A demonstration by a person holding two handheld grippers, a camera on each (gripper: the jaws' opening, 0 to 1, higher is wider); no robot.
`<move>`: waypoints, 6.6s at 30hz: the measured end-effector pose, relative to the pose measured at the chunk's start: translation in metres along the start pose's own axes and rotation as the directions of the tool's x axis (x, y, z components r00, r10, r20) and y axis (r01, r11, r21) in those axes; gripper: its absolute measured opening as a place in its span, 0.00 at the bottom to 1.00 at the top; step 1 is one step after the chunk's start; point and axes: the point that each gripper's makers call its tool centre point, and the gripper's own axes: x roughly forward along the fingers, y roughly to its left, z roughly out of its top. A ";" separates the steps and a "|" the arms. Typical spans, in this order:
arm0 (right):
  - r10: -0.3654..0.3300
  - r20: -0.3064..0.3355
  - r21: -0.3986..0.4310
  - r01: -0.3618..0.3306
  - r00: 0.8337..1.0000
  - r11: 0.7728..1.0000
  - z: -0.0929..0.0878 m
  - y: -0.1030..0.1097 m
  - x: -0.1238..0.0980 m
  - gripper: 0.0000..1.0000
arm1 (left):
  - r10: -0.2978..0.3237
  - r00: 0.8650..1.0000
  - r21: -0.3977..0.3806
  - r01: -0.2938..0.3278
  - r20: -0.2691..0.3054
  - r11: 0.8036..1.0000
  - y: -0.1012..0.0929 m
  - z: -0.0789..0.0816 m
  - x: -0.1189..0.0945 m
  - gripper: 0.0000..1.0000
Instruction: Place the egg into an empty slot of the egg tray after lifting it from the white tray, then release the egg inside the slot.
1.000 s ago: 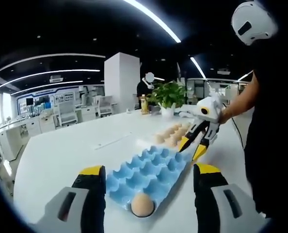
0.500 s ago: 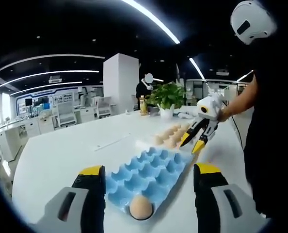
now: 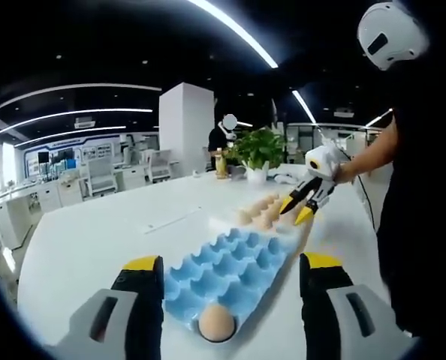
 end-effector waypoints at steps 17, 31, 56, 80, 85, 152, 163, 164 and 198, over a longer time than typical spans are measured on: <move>0.083 -0.225 0.215 -0.034 0.971 0.976 -0.023 -0.007 0.003 0.26 | 0.010 1.000 -0.013 -0.010 -0.003 1.000 0.005 -0.007 -0.007 0.73; 0.155 -0.389 0.130 -0.112 0.908 0.985 -0.025 -0.002 0.007 0.26 | 0.020 1.000 -0.014 -0.020 -0.004 1.000 0.007 -0.009 -0.010 0.71; 0.110 -0.376 0.139 -0.062 0.920 0.988 -0.014 -0.004 -0.010 0.24 | 0.029 1.000 -0.003 -0.029 0.002 1.000 0.010 -0.005 -0.007 0.71; 0.137 -0.356 0.097 -0.110 0.924 0.989 0.008 0.005 -0.002 0.24 | 0.027 1.000 -0.012 -0.027 -0.002 1.000 0.011 -0.009 -0.007 0.73; 0.149 -0.360 0.091 -0.125 0.921 0.988 0.012 0.009 0.000 0.24 | 0.028 1.000 -0.013 -0.028 0.002 1.000 0.011 -0.009 -0.007 0.73; 0.386 -0.228 -0.049 -0.407 0.894 0.912 0.111 0.109 0.092 0.25 | 0.039 0.999 -0.034 -0.039 -0.003 0.999 0.013 -0.016 -0.013 0.71; 0.417 -0.204 -0.060 -0.436 0.886 0.898 0.124 0.125 0.107 0.25 | 0.044 0.999 -0.040 -0.044 -0.007 0.998 0.014 -0.018 -0.015 0.71; 0.420 -0.203 -0.061 -0.439 0.885 0.896 0.126 0.126 0.108 0.25 | 0.056 0.998 -0.034 -0.056 0.000 0.998 0.017 -0.018 -0.015 0.73; 0.435 -0.207 -0.131 -0.465 0.876 0.875 0.125 0.152 0.152 0.25 | 0.056 0.998 -0.053 -0.056 -0.005 0.997 0.017 -0.023 -0.018 0.73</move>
